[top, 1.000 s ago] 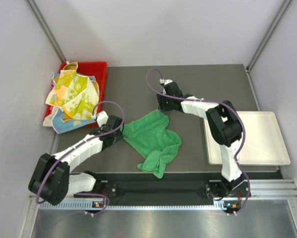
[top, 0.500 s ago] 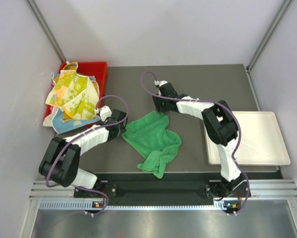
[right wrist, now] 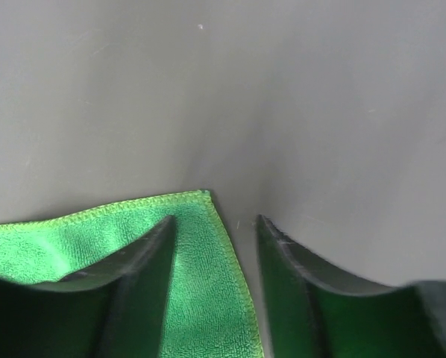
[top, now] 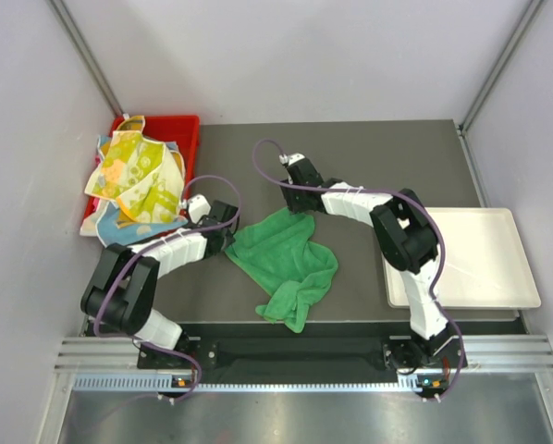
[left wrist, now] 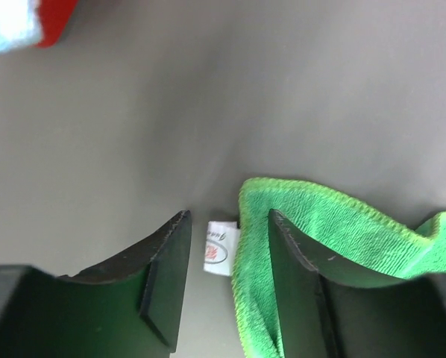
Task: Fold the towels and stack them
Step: Flatten out the crumpled towel
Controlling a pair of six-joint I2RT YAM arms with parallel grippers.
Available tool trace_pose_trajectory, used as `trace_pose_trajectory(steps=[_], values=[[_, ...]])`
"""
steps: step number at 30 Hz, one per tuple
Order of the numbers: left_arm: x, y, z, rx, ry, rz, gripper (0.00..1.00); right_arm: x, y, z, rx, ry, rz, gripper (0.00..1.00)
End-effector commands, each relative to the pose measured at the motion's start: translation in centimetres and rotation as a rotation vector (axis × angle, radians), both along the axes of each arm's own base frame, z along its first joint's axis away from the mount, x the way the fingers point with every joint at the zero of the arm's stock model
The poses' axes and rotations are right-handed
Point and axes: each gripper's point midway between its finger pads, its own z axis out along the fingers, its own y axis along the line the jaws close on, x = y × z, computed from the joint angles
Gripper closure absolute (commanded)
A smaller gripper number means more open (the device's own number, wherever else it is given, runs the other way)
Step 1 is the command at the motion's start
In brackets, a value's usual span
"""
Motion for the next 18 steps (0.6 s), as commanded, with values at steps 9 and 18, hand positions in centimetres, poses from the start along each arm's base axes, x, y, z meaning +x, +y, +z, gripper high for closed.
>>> trace_pose_trajectory(steps=[9, 18], values=[[1.0, -1.1, -1.2, -0.044, 0.012, -0.011, 0.75, 0.0, 0.4, 0.3, -0.015, -0.001, -0.01, 0.75], [2.2, -1.9, 1.7, -0.061, -0.046, -0.059, 1.0, 0.4, 0.7, 2.5, 0.052, -0.02, -0.027, 1.0]])
